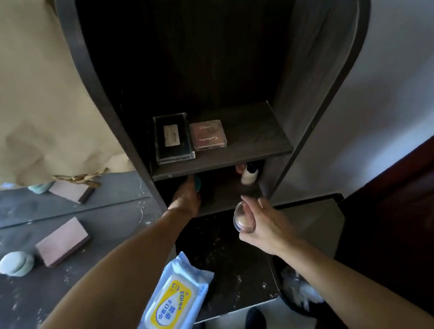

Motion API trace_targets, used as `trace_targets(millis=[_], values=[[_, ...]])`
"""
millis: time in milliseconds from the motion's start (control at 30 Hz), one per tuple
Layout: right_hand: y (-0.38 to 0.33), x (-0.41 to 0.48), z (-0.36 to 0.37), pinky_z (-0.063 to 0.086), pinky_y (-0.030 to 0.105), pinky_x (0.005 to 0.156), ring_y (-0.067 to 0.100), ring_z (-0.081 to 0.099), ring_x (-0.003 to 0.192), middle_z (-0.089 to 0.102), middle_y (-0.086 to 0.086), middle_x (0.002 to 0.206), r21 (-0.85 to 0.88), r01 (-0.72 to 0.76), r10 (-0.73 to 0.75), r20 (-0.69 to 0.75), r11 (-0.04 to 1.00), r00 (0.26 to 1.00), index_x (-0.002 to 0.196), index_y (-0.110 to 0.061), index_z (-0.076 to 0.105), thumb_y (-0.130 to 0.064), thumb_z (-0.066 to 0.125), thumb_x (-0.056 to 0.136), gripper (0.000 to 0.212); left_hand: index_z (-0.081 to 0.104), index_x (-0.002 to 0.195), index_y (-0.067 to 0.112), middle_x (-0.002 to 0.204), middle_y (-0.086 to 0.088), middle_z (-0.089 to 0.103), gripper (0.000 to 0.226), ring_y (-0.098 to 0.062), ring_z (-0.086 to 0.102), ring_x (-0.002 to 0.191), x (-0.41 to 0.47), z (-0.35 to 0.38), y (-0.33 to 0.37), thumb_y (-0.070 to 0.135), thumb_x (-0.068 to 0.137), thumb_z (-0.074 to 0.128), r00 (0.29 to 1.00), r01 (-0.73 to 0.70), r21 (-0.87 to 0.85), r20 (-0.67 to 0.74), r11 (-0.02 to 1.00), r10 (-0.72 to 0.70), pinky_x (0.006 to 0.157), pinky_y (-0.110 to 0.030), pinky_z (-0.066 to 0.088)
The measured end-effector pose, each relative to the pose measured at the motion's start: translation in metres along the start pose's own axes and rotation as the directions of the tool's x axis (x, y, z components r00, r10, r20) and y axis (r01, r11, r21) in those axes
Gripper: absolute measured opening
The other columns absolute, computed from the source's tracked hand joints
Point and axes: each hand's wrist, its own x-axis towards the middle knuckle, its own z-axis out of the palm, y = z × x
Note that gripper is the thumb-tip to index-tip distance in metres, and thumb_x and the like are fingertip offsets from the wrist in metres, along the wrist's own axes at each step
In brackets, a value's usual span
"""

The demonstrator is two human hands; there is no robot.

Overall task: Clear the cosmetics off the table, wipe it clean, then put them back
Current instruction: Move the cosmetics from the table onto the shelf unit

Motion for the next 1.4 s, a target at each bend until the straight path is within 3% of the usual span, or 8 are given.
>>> trace_targets(millis=[133, 300, 433, 767, 867, 1000, 1200, 1400], values=[[-0.001, 0.041, -0.004, 0.050, 0.038, 0.083, 0.031, 0.056, 0.108, 0.047, 0.006, 0.129, -0.093, 0.156, -0.148, 0.082, 0.983, 0.986, 0.141, -0.031, 0.024, -0.046, 0.065, 0.070, 0.084, 0.033, 0.144, 0.016, 0.133, -0.017, 0.053, 0.057, -0.035, 0.051, 0.120, -0.003, 0.001, 0.003, 0.006, 0.091, 0.052, 0.994, 0.083, 0.015, -0.068, 0.996, -0.081, 0.099, -0.036, 0.040], [-0.008, 0.077, 0.008, 0.048, 0.042, 0.088, 0.032, 0.040, 0.122, 0.042, 0.011, 0.128, -0.106, 0.251, -0.238, 0.120, 0.962, 0.964, 0.145, -0.027, 0.025, -0.036, 0.066, 0.075, 0.081, 0.033, 0.140, 0.013, 0.138, -0.016, 0.034, 0.061, -0.036, 0.047, 0.117, -0.040, 0.010, 0.001, 0.001, 0.083, 0.051, 0.982, 0.058, 0.292, -0.189, 0.955, -0.002, 0.096, -0.040, 0.041], [-0.017, 0.099, 0.017, 0.044, 0.043, 0.096, 0.036, 0.037, 0.126, 0.034, 0.014, 0.135, -0.139, 0.241, -0.220, 0.151, 0.961, 0.964, 0.147, -0.025, 0.020, -0.031, 0.067, 0.081, 0.082, 0.033, 0.141, 0.011, 0.139, -0.013, 0.032, 0.063, -0.031, 0.038, 0.122, -0.058, 0.015, -0.010, 0.007, 0.081, 0.052, 0.987, -0.023, 0.454, -0.130, 0.891, 0.092, 0.104, -0.033, 0.032], [-0.017, 0.089, 0.021, 0.045, 0.042, 0.098, 0.033, 0.030, 0.134, 0.031, 0.012, 0.147, -0.237, 0.365, -0.370, 0.025, 0.900, 0.929, 0.139, -0.015, 0.042, 0.001, 0.045, 0.089, 0.052, 0.020, 0.148, 0.006, 0.155, -0.016, 0.010, 0.066, -0.030, 0.029, 0.136, -0.055, 0.013, -0.006, 0.014, 0.088, 0.046, 0.995, -0.046, 0.473, -0.056, 0.880, 0.082, 0.107, -0.037, 0.032], [-0.016, 0.091, 0.025, 0.043, 0.043, 0.101, 0.034, 0.033, 0.136, 0.042, 0.019, 0.142, -0.315, 0.379, -0.409, -0.031, 0.870, 0.912, 0.137, -0.006, 0.044, 0.004, 0.050, 0.084, 0.054, 0.019, 0.148, 0.006, 0.153, -0.014, 0.014, 0.068, -0.029, 0.036, 0.132, -0.049, 0.013, -0.005, 0.013, 0.087, 0.050, 0.996, -0.031, 0.476, -0.059, 0.879, 0.067, 0.102, -0.037, 0.037], [-0.029, 0.105, 0.021, 0.026, 0.042, 0.113, 0.034, 0.015, 0.143, 0.021, 0.021, 0.152, -0.395, 0.299, -0.281, 0.106, 0.868, 0.954, 0.147, -0.001, 0.018, -0.001, 0.037, 0.093, 0.057, 0.029, 0.142, 0.007, 0.145, -0.011, 0.022, 0.060, -0.028, 0.045, 0.123, -0.042, 0.013, 0.000, 0.012, 0.087, 0.052, 0.998, 0.010, 0.474, -0.063, 0.881, 0.023, 0.095, -0.039, 0.043], [-0.035, 0.107, 0.014, 0.020, 0.043, 0.117, 0.033, 0.014, 0.142, 0.017, 0.017, 0.154, -0.348, 0.272, -0.220, 0.182, 0.897, 0.958, 0.148, -0.004, 0.015, 0.000, 0.044, 0.089, 0.066, 0.041, 0.132, 0.006, 0.134, -0.011, 0.034, 0.048, -0.030, 0.048, 0.117, -0.048, 0.012, 0.000, 0.009, 0.085, 0.053, 0.995, 0.029, 0.419, -0.095, 0.907, 0.012, 0.090, -0.041, 0.046], [-0.026, 0.075, 0.009, 0.048, 0.041, 0.091, 0.026, 0.045, 0.123, 0.045, 0.005, 0.137, -0.160, 0.370, -0.375, 0.001, 0.915, 0.927, 0.134, -0.015, 0.045, -0.016, 0.054, 0.088, 0.048, 0.052, 0.118, 0.014, 0.115, -0.006, 0.053, 0.031, -0.027, 0.054, 0.108, -0.098, 0.005, -0.025, 0.017, 0.088, 0.047, 0.976, -0.015, 0.376, -0.197, 0.927, 0.096, 0.073, -0.038, 0.044]])
